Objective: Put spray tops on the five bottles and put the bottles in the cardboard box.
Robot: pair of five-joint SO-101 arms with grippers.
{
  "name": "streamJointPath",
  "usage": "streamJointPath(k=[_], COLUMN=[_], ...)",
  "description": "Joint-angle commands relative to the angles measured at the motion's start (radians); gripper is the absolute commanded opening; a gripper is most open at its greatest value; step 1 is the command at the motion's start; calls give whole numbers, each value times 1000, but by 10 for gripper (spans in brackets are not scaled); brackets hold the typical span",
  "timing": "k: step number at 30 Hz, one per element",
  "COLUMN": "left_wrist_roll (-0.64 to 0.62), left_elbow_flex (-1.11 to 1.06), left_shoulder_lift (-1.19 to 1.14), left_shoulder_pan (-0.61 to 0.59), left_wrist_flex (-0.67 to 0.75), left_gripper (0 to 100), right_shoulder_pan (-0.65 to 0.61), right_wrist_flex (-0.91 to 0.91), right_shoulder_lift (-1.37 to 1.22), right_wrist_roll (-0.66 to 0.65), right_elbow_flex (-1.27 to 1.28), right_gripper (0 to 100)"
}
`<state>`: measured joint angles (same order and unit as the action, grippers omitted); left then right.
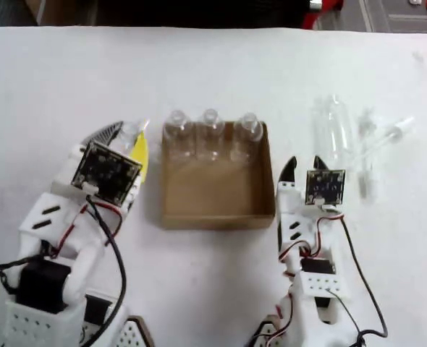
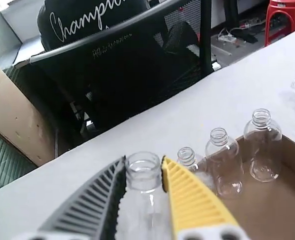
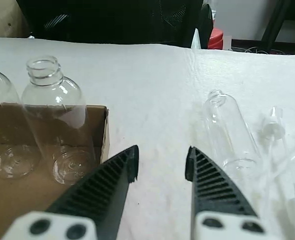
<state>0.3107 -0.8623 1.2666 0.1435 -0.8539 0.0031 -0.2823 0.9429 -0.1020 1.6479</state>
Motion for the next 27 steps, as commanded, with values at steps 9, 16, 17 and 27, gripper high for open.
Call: streamJointPath(k=[9, 16, 17, 27], left_wrist_roll=[-356, -396, -400, -393], left_elbow_flex=[-459, -620, -632, -733], left_shoulder_lift=[157, 306, 318, 315], left_shoulder_pan=[30, 142, 159, 205], left_wrist_flex=[597, 647, 651, 744], left_gripper=[23, 23, 23, 24], right_shoulder_pan=[-7, -7, -7, -7], right_wrist_flex=[2, 2, 2, 2], right_shoulder_lift=[-10, -10, -10, -10], right_wrist_roll=[-12, -12, -12, -12], right_elbow_flex=[-18, -18, -18, -18], right_gripper=[145, 145, 145, 145])
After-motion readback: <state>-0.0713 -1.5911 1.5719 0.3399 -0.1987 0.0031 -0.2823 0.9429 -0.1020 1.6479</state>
